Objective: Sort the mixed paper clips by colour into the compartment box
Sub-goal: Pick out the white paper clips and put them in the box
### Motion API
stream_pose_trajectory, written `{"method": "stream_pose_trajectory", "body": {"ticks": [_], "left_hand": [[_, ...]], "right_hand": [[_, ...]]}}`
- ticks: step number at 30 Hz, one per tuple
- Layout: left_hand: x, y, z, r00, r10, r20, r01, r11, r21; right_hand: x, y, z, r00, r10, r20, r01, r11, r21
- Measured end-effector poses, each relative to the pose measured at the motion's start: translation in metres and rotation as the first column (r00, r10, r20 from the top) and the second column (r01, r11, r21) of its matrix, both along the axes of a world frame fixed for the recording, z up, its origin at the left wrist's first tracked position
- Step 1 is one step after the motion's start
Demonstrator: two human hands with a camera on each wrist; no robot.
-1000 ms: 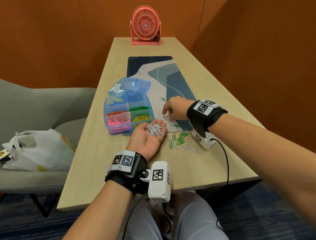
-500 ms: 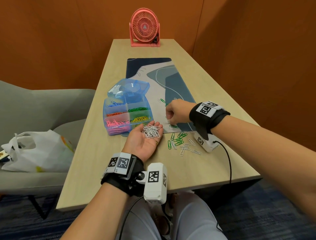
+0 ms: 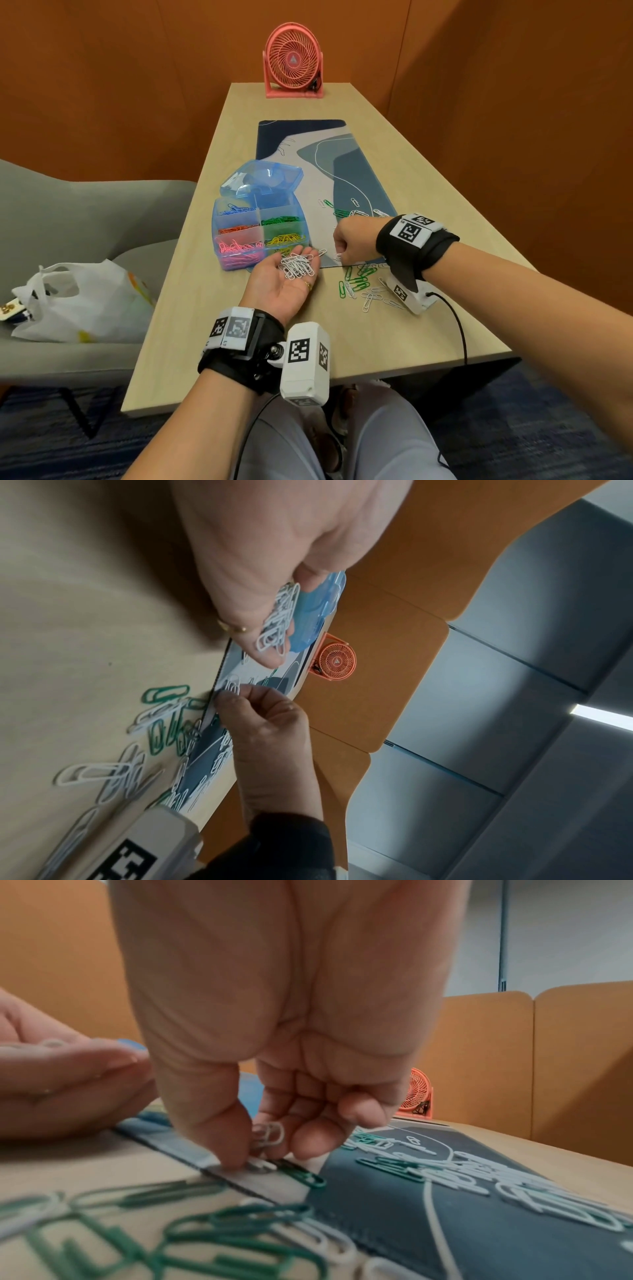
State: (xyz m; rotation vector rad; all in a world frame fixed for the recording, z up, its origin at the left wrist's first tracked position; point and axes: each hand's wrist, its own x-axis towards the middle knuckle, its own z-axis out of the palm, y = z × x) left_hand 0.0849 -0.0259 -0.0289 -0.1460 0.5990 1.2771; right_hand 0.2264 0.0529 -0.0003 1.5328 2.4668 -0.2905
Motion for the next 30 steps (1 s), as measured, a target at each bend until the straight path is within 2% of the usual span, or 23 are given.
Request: {"method": "stream_pose_trajectory", "body": {"ticks": [4,9,19,25,30], "left_hand": [[-0.001,-0.001,0.0,1.0,0.006,-0.021,-0.006,1.0,-0.004],[-0.006,-0.001,-0.001,0.999,0.033,-0.014,-0.033,0.999,-0.012],[-0.011,-0.001,0.0,0.999,0.05,0.008,-0.05,0.998,-0.024],[-0.009,-0.002,0.001,0.999,0.033,-0.013,-0.034,0.999,-0.027],[-0.009,-0.002,0.0,0.999,0.032,-0.032,-0.033,0.999,-0.024]], "right_hand": [[-0.001,-0.001,0.0,0.999,0.016,-0.033,-0.015,1.0,0.026],[-0.015,0.003,-0.001,0.984,0.038,-0.175,-0.024,0.996,0.086],[-0.022,0.006,-0.003,0.999,0.044,-0.031,-0.043,0.998,0.04],[-0.017,0.001,-0.003,0.994,0.048,-0.102,-0.044,0.998,0.039],[-0.01,0.002,0.005,0.977,-0.032,-0.212,0.035,0.999,0.007]]}}
